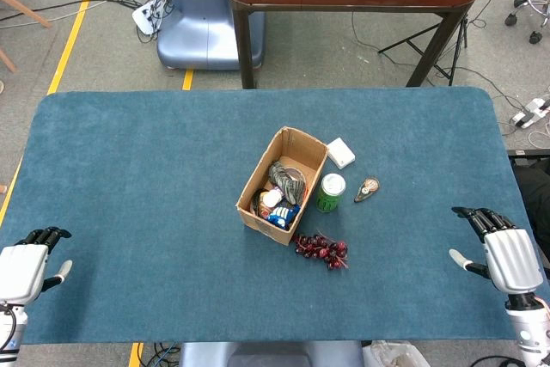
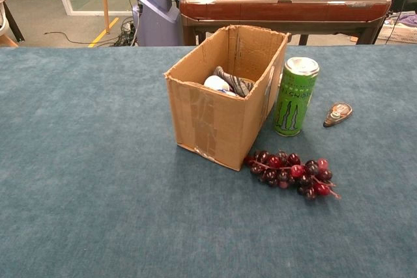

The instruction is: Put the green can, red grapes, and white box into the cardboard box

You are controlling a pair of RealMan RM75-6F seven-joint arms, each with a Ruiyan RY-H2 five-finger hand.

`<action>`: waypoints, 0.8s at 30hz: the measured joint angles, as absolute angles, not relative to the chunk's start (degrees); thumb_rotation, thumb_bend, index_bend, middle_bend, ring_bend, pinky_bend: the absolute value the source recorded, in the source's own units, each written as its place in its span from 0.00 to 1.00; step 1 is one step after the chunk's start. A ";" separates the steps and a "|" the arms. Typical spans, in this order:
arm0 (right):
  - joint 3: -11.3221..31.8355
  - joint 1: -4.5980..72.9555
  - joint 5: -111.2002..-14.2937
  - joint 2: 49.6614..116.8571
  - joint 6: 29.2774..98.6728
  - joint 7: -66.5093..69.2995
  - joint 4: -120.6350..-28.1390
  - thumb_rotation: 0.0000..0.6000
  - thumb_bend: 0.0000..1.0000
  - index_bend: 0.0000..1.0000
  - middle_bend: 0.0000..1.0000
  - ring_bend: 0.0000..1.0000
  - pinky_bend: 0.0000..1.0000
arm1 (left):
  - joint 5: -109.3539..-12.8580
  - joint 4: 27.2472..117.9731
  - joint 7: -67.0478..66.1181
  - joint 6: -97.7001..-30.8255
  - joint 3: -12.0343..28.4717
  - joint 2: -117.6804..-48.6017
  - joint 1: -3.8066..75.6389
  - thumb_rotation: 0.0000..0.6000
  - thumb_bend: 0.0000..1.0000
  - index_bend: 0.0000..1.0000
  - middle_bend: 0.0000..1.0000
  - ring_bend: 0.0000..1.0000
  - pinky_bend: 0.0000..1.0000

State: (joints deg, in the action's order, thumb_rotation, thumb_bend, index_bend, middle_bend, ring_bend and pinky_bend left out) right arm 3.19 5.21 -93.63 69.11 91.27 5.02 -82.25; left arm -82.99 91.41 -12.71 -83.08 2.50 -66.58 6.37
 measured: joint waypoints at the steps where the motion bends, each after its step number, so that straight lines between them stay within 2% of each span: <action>1: 3.19 5.21 -93.62 69.16 91.28 4.98 -82.27 1.00 0.01 0.28 0.37 0.31 0.47 | -82.96 91.54 -12.46 -83.01 2.47 -66.52 6.37 1.00 0.29 0.36 0.35 0.32 0.53; 14: 4.69 6.48 -92.21 71.06 90.32 8.61 -81.72 1.00 0.00 0.28 0.37 0.31 0.48 | -82.67 92.05 -9.22 -81.88 2.29 -65.35 6.56 1.00 0.28 0.36 0.36 0.32 0.53; 21: 8.80 8.97 -90.54 75.01 91.27 14.89 -80.22 1.00 0.00 0.28 0.37 0.31 0.48 | -83.47 92.75 -7.68 -82.63 2.13 -64.48 6.24 1.00 0.29 0.36 0.36 0.32 0.53; 24: 10.31 10.80 -89.67 76.65 90.66 15.87 -80.38 1.00 0.00 0.28 0.38 0.31 0.48 | -84.02 92.95 -7.19 -82.76 1.86 -64.23 6.13 1.00 0.28 0.33 0.36 0.32 0.53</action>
State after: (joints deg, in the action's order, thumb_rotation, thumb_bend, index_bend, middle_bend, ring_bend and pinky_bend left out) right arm 10.31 10.80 -89.67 76.65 90.66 15.87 -80.38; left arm -84.02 92.95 -7.19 -82.76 1.86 -64.23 6.13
